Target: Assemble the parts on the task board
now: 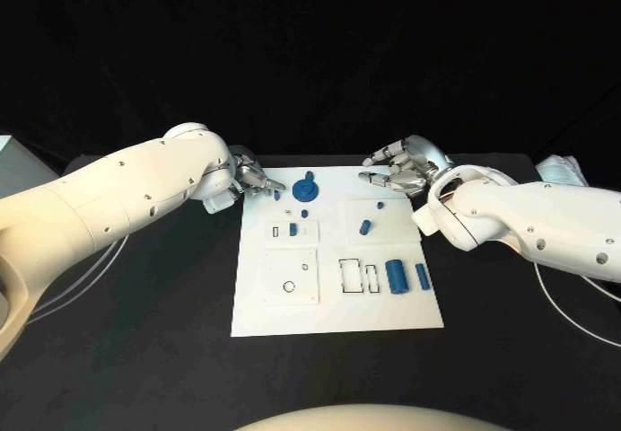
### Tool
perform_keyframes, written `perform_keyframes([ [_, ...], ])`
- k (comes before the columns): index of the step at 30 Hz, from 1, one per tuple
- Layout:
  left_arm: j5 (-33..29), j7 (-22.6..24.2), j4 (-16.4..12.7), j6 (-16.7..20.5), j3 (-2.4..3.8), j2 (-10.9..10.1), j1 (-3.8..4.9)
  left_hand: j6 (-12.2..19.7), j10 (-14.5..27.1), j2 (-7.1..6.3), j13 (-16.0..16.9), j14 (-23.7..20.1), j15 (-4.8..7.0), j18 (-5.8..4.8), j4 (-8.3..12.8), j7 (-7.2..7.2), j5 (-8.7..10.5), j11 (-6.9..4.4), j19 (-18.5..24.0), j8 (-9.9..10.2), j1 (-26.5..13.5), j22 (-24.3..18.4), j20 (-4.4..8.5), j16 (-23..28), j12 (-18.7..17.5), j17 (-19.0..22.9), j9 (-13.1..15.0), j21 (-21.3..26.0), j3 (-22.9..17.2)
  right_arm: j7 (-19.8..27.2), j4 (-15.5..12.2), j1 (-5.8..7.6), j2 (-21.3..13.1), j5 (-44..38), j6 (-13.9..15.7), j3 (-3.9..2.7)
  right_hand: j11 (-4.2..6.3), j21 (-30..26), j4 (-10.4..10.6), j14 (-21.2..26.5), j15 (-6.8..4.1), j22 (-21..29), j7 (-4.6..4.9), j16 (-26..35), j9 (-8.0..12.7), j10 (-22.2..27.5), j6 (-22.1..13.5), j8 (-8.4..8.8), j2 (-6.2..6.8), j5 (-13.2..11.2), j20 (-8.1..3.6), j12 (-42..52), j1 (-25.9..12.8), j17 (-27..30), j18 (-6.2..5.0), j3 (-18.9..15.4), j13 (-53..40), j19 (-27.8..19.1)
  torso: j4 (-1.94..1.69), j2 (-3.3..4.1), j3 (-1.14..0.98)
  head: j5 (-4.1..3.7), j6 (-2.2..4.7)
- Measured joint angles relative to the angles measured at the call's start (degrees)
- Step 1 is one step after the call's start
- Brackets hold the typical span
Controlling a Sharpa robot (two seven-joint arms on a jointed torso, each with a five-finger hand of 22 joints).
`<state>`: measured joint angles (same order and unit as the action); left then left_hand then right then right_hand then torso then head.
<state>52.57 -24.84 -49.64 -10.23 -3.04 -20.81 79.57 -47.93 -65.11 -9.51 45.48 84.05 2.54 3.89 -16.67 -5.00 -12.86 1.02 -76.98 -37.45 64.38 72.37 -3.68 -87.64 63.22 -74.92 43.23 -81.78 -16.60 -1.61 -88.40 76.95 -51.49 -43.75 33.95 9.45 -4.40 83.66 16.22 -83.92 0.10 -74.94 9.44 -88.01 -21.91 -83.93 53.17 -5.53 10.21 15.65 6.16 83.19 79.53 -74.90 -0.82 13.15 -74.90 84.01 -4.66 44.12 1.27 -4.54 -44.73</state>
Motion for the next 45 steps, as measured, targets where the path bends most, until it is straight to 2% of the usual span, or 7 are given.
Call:
perform_keyframes([
  [8,-0.4,0.1,0.1,-0.1,-0.03,0.1,0.00,0.0,0.0,0.92,0.1,0.0,0.00,0.00,0.0,0.00,0.00,0.00,0.0,0.0,1.6,0.1,0.00,0.0,0.0,0.0,-0.2,0.0,0.0,0.0,0.0,0.00,0.0,0.0,0.0,0.00,0.00,0.0,0.0,0.0,0.00,0.0,0.00,0.0,0.0,0.0,0.0,0.00,0.21,0.0,0.00,0.0,-0.2,0.0,0.00,0.0,0.0,0.0,-0.02,-0.07,-0.02,-0.04,-0.09],
  [15,-0.9,0.2,0.1,-0.1,-0.03,0.1,0.01,-0.3,0.3,2.60,0.1,0.0,0.00,0.00,0.5,0.25,0.01,-0.31,0.0,0.2,7.2,0.5,0.00,0.0,0.2,0.0,-0.5,0.0,-3.1,0.0,0.0,0.00,0.0,0.0,0.0,0.00,0.00,0.0,0.0,0.0,0.00,0.0,0.00,0.0,0.0,0.0,0.0,0.00,0.21,0.0,0.00,0.0,-0.2,0.0,0.00,0.0,0.0,0.0,-0.02,-0.07,-0.02,-0.07,-0.17],
  [28,-2.1,0.9,0.4,-0.9,0.05,0.1,0.17,-0.6,0.3,2.52,-0.2,0.0,0.00,0.00,1.5,0.60,0.23,-0.29,0.0,0.5,12.2,0.8,0.00,-0.2,0.2,0.0,-0.8,0.0,-9.5,0.0,0.0,0.00,0.0,0.0,0.0,0.00,0.00,0.0,0.2,0.0,0.00,0.0,0.00,0.0,0.0,0.0,0.0,0.00,0.21,0.0,0.00,0.0,-0.2,0.0,0.00,0.2,0.0,0.0,-0.03,-0.08,0.00,-0.12,-0.32],
  [36,-2.4,1.0,0.4,-1.3,0.01,0.0,0.12,0.2,0.1,1.80,-1.1,0.0,0.00,0.00,-1.5,0.40,-0.01,-0.50,0.0,-0.6,13.4,1.0,0.00,-0.2,-0.1,0.0,0.5,0.0,-13.4,0.0,0.0,0.00,0.0,0.0,0.0,0.00,0.00,0.0,0.2,0.0,0.00,0.0,0.00,0.0,0.0,0.0,0.0,0.00,0.21,0.0,0.00,0.0,-0.2,0.0,0.00,0.2,0.0,0.0,-0.04,-0.08,0.00,-0.02,-0.38],
  [40,-2.7,1.0,0.1,-1.4,-0.01,-0.5,0.05,0.6,-0.4,-0.56,-1.2,0.0,0.00,0.00,-0.5,0.00,-1.78,-0.31,0.0,-1.8,11.2,1.6,-0.04,-0.4,-0.4,0.0,1.6,-0.3,-18.8,0.0,0.1,0.00,0.1,0.0,0.0,0.00,0.00,0.0,0.2,0.0,0.00,0.0,0.00,0.0,0.0,0.0,0.0,0.00,0.21,0.0,0.00,0.0,-0.2,0.0,0.00,0.2,0.0,0.0,-0.03,-0.08,-0.01,0.02,-0.42],
  [41,-2.7,1.0,-0.1,-1.4,-0.01,-0.7,0.04,0.6,-0.5,-1.07,-1.0,0.0,0.00,0.00,1.4,-0.01,-1.90,-0.24,-0.1,-1.8,10.3,1.7,-0.14,-0.6,-0.3,0.0,1.6,-0.4,-21.1,0.0,0.1,0.00,0.1,0.0,0.0,0.00,0.00,0.0,0.2,0.0,0.00,0.0,0.00,0.0,0.0,0.0,0.0,0.00,0.21,0.0,0.00,0.0,-0.2,0.0,0.00,0.2,0.0,0.0,-0.03,-0.08,-0.01,0.03,-0.42],
  [45,-3.3,1.0,-0.9,-1.3,0.02,-1.6,0.04,-0.2,-1.7,-2.04,0.1,0.0,0.00,0.01,1.9,0.16,-5.84,-0.57,-0.8,-2.3,7.8,2.5,0.06,-0.8,0.7,0.0,2.2,-0.8,-21.5,0.0,0.1,0.00,0.1,0.0,0.0,0.00,0.00,0.0,0.2,0.0,0.00,0.0,0.00,0.0,0.0,0.0,0.0,0.00,0.21,0.0,0.00,0.0,-0.2,0.0,0.00,0.2,0.0,0.0,-0.04,-0.14,-0.01,0.03,-0.46],
])
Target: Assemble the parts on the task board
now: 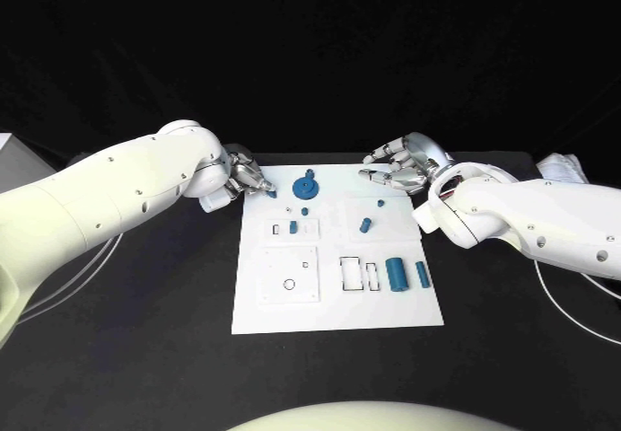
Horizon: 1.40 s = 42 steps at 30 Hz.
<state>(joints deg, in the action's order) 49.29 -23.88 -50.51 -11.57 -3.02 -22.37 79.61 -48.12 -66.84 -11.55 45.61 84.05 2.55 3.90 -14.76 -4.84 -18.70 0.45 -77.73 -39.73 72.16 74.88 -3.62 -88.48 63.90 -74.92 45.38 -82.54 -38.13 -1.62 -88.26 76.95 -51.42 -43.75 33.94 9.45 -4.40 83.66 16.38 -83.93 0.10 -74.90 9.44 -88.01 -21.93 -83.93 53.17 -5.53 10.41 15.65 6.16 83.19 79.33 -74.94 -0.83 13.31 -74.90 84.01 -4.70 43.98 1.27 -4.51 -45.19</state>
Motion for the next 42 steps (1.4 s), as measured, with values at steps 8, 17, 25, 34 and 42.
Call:
perform_keyframes([
  [8,-1.6,0.0,-4.2,0.9,0.09,-2.9,0.02,-2.2,-3.4,-1.70,2.9,-0.1,0.54,-0.01,1.9,0.95,-8.84,-0.86,-1.8,-0.3,-3.4,0.1,0.69,-1.3,1.8,0.0,0.3,-1.2,-0.4,0.0,0.1,0.00,0.0,0.0,0.0,0.00,0.00,0.0,0.0,0.0,0.00,0.0,0.00,0.0,0.0,0.0,0.0,0.00,0.00,0.0,0.00,0.0,0.0,0.0,0.00,0.0,0.0,0.0,-0.14,-0.15,0.01,0.14,0.03],
  [17,-2.9,0.1,-13.2,2.9,0.14,-8.2,0.05,-3.6,-5.4,-2.47,5.0,0.0,1.23,-0.01,2.4,1.38,-13.01,-1.38,-2.8,-0.5,-4.6,0.1,1.23,-1.3,2.7,0.0,0.3,-1.9,0.1,0.0,0.3,0.00,-0.1,0.0,0.0,0.01,0.00,0.0,0.0,0.0,0.00,0.0,0.00,0.2,0.0,0.0,0.0,-0.25,-0.24,0.0,0.00,0.0,-0.2,0.0,0.01,0.0,0.0,0.0,-0.32,-0.49,0.02,0.47,-0.10],
  [25,-1.9,-0.2,-20.4,5.1,0.01,-11.4,0.05,-4.1,-5.9,-2.67,5.6,0.0,1.23,-0.01,2.6,1.48,-13.89,-1.47,-3.3,-0.5,-4.8,0.1,1.25,-1.3,3.0,0.0,0.2,-2.2,0.3,0.0,0.5,0.00,-0.2,0.0,0.0,0.01,0.00,0.0,0.0,0.0,0.00,0.0,0.00,0.2,0.0,0.0,0.0,-0.24,-0.24,0.0,0.00,0.0,-0.2,0.0,0.00,0.0,0.0,0.0,-0.67,-0.87,0.04,0.58,-0.44],
  [34,1.7,-1.3,-24.6,7.0,-1.23,-12.8,-0.01,-4.2,-5.9,-2.82,5.8,0.0,1.23,-0.01,2.6,1.56,-13.94,-1.49,-3.4,-0.5,-5.0,0.1,1.36,-1.3,3.3,0.0,0.1,-2.2,0.3,0.0,0.5,0.00,-0.3,0.0,0.0,0.01,0.00,0.0,0.0,0.0,0.00,0.0,0.00,0.2,0.0,0.0,0.0,-0.24,-0.24,0.0,0.00,0.0,-0.2,0.0,0.00,0.0,0.0,0.0,-0.78,-0.99,0.04,0.80,-0.76],
  [42,3.9,-2.4,-25.4,7.8,-2.23,-12.5,-0.14,-4.3,-6.1,-3.05,6.0,0.0,1.23,-0.01,2.6,1.69,-14.14,-1.66,-3.7,-0.5,-5.2,0.1,1.26,-1.3,3.3,0.0,0.1,-2.4,0.3,0.0,0.5,0.00,-0.3,0.0,0.0,0.01,0.00,0.0,0.0,0.0,0.00,0.0,0.00,0.2,0.0,0.0,0.0,-0.23,-0.24,0.0,0.00,0.0,-0.2,0.0,0.00,0.0,0.0,0.0,-0.73,-0.93,0.04,0.99,-0.88],
])
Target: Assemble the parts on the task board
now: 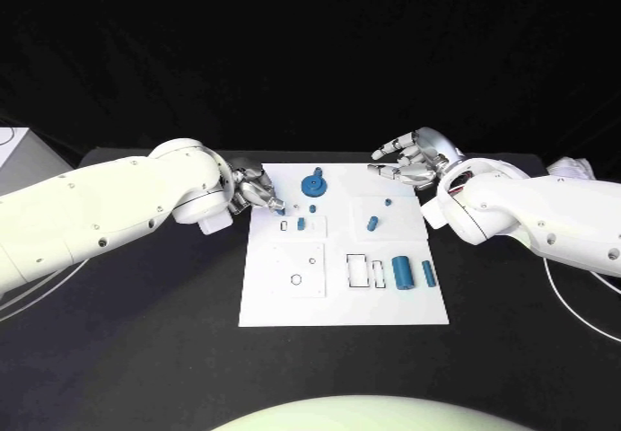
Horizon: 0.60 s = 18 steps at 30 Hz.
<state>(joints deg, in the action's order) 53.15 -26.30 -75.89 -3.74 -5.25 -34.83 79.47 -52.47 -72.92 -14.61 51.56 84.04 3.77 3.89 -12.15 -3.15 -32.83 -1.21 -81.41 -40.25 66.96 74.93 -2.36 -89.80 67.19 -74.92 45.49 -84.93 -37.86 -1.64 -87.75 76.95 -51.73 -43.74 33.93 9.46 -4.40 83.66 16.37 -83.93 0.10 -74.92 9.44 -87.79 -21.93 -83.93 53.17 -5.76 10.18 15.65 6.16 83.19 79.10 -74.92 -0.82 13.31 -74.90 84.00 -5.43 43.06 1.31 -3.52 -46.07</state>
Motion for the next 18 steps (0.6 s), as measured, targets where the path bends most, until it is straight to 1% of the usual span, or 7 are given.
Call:
perform_keyframes([
  [3,0.5,-0.4,0.0,0.1,-0.39,0.4,-0.09,-0.1,0.0,-0.14,0.0,0.0,0.00,0.00,0.0,0.09,0.00,0.00,0.0,0.0,-0.1,0.0,0.00,0.0,0.0,0.0,0.0,0.0,0.0,0.0,0.0,0.00,0.0,0.0,0.0,0.00,0.00,0.0,0.0,0.0,0.00,0.0,0.00,0.0,0.0,0.0,0.0,0.00,0.00,0.0,0.00,0.0,0.0,0.0,0.00,0.0,0.0,0.0,0.05,0.04,0.00,0.05,-0.05],
  [9,1.3,-0.8,0.1,0.1,-0.91,0.9,-0.38,-0.1,0.0,-0.14,0.0,0.0,0.00,0.00,0.0,0.09,0.00,0.00,0.0,0.0,-0.1,0.0,0.00,0.0,0.0,0.0,0.0,0.0,0.0,0.0,0.0,0.00,0.0,0.0,0.0,0.00,0.00,0.0,0.0,0.0,0.00,0.0,0.00,0.0,0.0,0.0,0.0,0.00,0.00,0.0,0.00,0.0,0.0,0.0,0.00,0.0,0.0,0.0,0.06,0.09,0.00,-0.01,-0.21],
  [12,1.5,-0.8,0.1,0.1,-1.07,1.1,-0.50,-0.1,0.0,-0.18,0.0,0.0,0.00,0.00,0.0,0.09,0.00,0.01,0.0,0.0,-0.2,0.0,0.00,0.0,0.0,0.0,0.0,0.0,0.0,0.0,0.0,0.00,0.0,0.0,0.0,0.00,0.00,0.0,0.0,0.0,0.00,0.0,0.00,0.0,0.0,0.0,0.0,0.01,0.00,0.0,0.00,0.0,0.0,0.0,0.00,0.0,0.0,0.0,0.03,0.09,0.02,-0.07,-0.32],
  [18,1.7,-0.9,0.1,-0.1,-1.18,1.3,-0.55,-0.1,0.0,-0.17,0.0,0.0,0.00,0.00,0.0,0.10,0.01,0.01,0.0,0.0,-0.2,0.0,0.00,0.0,0.0,0.0,0.0,0.0,0.0,0.0,0.0,-0.01,0.0,0.0,0.0,0.01,0.00,0.0,0.0,0.0,0.00,0.0,0.00,0.0,0.0,0.0,0.0,0.01,0.00,0.0,0.00,0.0,0.0,0.0,0.00,0.0,0.0,0.0,0.02,0.09,0.02,-0.14,-0.54],
])
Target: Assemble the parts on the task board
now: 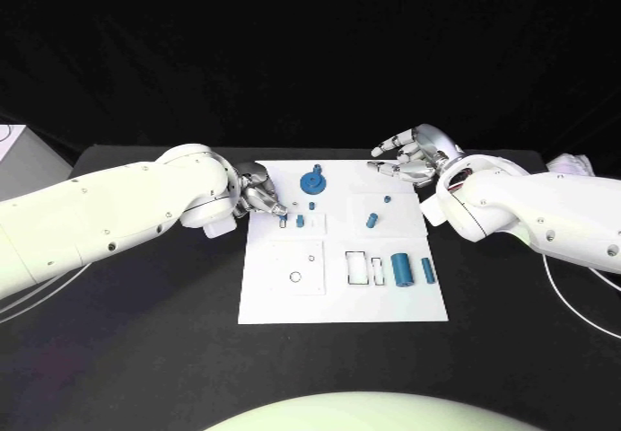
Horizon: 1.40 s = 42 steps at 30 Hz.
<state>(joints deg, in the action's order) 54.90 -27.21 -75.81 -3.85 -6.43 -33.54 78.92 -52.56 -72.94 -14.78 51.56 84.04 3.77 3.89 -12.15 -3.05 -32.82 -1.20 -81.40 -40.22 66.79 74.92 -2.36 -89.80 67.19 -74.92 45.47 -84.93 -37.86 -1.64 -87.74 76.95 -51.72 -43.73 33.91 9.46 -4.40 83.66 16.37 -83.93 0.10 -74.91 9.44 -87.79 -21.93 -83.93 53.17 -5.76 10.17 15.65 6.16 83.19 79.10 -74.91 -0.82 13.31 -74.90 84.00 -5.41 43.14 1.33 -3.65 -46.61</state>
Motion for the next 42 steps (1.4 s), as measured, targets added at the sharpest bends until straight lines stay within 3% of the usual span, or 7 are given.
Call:
perform_keyframes([
  [16,0.8,-0.1,0.2,-1.2,-0.30,0.2,-0.03,0.0,0.0,0.09,0.0,0.0,0.00,0.00,0.0,0.01,-0.29,0.02,0.0,0.1,0.1,0.0,0.00,0.0,0.0,0.0,0.0,0.0,0.0,0.0,0.0,0.00,0.0,0.0,0.0,0.00,0.00,0.0,0.0,0.0,0.00,0.0,0.00,0.0,0.0,0.0,0.0,0.00,0.00,0.0,0.00,0.0,0.0,0.0,0.00,0.0,0.0,0.0,0.00,-0.05,-0.01,0.12,-0.07],
  [26,1.0,-0.1,0.5,-1.9,-1.03,0.3,-0.04,-0.1,-0.1,0.13,0.0,0.0,-0.01,0.01,0.0,0.10,-0.29,0.09,0.0,0.2,0.1,0.0,0.00,0.0,0.0,0.0,0.0,0.0,0.0,0.0,0.0,0.00,0.0,0.1,0.0,0.00,0.00,0.0,0.0,0.0,0.00,0.0,0.00,0.0,0.0,0.0,0.0,0.00,0.00,0.0,0.00,0.0,0.0,0.0,0.00,0.0,0.0,0.0,0.04,-0.02,-0.02,0.05,-0.26],
  [42,1.6,-0.1,0.6,-2.5,-1.25,0.2,-0.01,-0.1,-0.1,0.13,0.0,-0.2,0.20,0.00,0.0,0.08,-0.22,0.10,0.0,0.3,0.1,0.0,0.00,0.0,0.0,0.0,0.0,0.0,0.0,0.0,0.1,0.00,-0.1,0.1,0.0,0.00,0.00,0.0,0.0,0.0,0.00,0.0,0.00,0.0,0.0,0.0,0.0,0.01,0.00,0.0,0.00,0.0,0.0,0.0,0.00,0.0,0.0,0.0,-0.01,-0.04,-0.05,-0.13,-0.60],
])
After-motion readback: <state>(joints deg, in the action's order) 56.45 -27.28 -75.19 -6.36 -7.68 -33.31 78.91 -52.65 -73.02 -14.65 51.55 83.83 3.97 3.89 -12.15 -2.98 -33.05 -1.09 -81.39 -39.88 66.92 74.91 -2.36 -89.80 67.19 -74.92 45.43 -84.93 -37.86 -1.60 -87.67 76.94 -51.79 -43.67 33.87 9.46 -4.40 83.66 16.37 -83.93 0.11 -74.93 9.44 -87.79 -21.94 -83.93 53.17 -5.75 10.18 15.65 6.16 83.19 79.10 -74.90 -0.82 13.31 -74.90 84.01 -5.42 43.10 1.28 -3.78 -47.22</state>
